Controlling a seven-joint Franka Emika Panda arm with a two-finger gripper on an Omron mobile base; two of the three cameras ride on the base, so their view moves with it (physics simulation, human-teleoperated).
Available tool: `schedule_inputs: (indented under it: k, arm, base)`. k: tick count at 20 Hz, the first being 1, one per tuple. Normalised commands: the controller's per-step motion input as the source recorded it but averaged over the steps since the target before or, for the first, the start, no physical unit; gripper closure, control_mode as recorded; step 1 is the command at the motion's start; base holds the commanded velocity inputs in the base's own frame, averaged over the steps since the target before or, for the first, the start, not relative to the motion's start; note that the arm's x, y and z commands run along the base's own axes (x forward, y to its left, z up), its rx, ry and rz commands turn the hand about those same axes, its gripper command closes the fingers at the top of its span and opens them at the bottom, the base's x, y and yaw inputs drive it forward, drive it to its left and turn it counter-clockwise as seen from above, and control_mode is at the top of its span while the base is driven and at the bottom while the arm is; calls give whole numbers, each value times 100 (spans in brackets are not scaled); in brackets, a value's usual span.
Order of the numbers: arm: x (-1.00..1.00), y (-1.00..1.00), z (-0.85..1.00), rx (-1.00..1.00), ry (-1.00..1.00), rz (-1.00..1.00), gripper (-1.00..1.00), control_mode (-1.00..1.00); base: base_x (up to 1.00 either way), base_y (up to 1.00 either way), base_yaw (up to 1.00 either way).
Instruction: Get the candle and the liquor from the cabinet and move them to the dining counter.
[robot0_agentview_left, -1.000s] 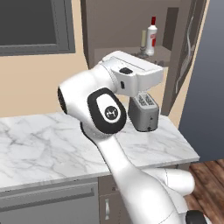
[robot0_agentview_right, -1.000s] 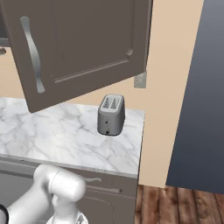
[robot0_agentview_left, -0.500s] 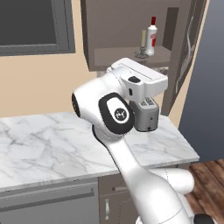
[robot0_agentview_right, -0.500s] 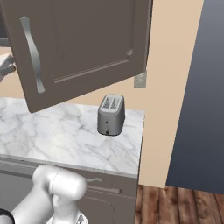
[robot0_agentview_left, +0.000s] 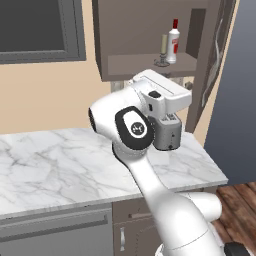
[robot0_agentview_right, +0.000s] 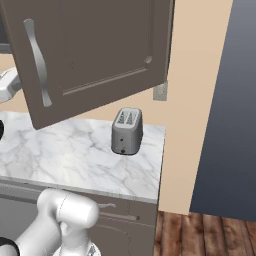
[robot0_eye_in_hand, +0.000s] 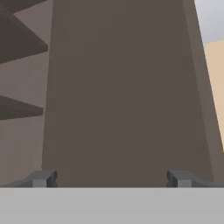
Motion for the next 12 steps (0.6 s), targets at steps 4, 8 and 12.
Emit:
schedule_inputs:
  k: [4,8,12]
  arm:
    - [-6,-53,0,0,0,-15,-100,-100]
    - [-26,-76,0,1,0,-12,-100,-100]
    - [-38,-94,0,2,0,-3,-100,-100]
  base:
    - [0,0,0]
    - [0,0,0]
    - [0,0,0]
